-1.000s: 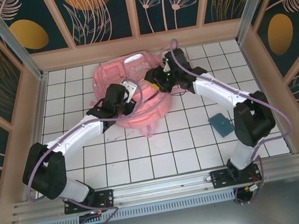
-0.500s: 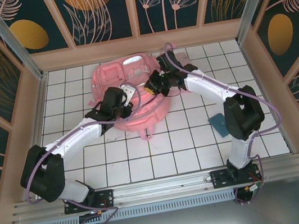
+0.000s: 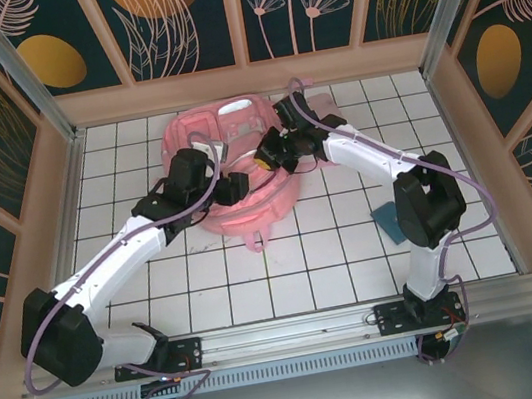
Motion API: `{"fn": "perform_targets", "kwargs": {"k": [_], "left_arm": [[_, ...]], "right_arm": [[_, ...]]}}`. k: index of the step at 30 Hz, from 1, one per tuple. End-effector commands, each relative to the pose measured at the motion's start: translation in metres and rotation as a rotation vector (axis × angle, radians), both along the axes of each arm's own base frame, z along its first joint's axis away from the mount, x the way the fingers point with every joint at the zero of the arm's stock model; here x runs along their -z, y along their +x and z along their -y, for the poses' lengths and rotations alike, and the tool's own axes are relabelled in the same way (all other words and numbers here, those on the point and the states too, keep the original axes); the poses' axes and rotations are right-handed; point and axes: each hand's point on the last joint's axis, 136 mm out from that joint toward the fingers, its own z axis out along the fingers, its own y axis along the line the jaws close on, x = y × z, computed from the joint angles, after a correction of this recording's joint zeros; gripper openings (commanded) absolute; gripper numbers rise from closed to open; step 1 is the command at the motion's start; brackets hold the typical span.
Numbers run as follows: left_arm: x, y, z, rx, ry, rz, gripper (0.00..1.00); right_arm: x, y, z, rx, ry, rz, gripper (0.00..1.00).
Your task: Pack the student bag
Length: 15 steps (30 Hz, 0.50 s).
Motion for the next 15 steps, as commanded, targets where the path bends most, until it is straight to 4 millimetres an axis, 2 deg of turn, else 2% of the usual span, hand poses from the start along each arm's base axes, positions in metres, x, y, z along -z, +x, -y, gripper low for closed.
{"fn": "perform_targets", "kwargs": {"k": [1,4,6,15], "left_arm": [[0.03,-0.018,0.009,-0.008,-0.033,-0.19,0.55],[0.054,-0.02,0.009,-0.025,0.008,-0.268,0.47],[0.065,-0.024,0.012,-0.019,0.021,-0.306,0.45],[0.092,-0.01,0.002,-0.13,0.092,-0.334,0.51]], "right_arm": [[-0.033,0.011,-0.019,-0.026,0.086,0.084,0.0],[-0.033,0.011,-0.02,-0.028,0.086,0.084,0.0],[-0.034,0.01,-0.02,-0.03,0.086,0.085,0.0],[-0.036,0.008,-0.022,-0.042,0.095,0.089,0.0]]}}
